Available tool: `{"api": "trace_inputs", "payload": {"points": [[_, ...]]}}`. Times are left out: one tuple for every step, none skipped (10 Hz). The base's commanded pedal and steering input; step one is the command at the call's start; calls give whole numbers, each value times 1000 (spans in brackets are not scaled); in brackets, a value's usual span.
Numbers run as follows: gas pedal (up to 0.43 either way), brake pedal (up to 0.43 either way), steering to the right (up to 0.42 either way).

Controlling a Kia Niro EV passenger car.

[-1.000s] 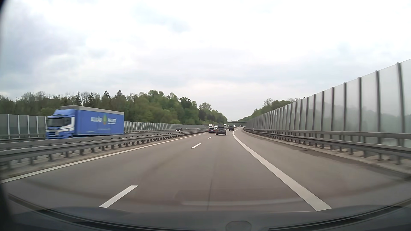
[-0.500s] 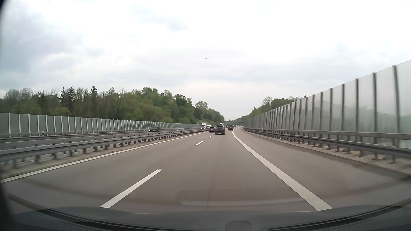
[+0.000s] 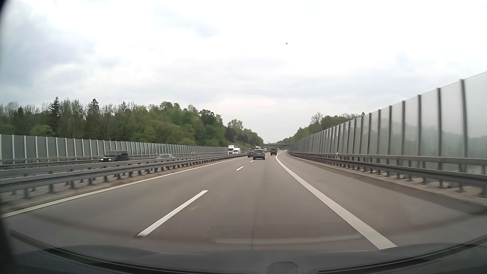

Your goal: Follow the waypoints while adhering to traffic rules and regulations

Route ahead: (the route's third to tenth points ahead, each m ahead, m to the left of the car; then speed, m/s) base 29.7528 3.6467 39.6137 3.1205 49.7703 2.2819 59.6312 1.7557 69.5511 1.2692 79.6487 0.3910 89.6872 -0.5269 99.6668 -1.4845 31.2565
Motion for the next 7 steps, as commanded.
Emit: {"api": "trace_inputs", "payload": {"points": [[268,0,2],[280,0,2],[280,0,2],[280,0,2],[287,0,1],[287,0,1],[287,0,1]]}}
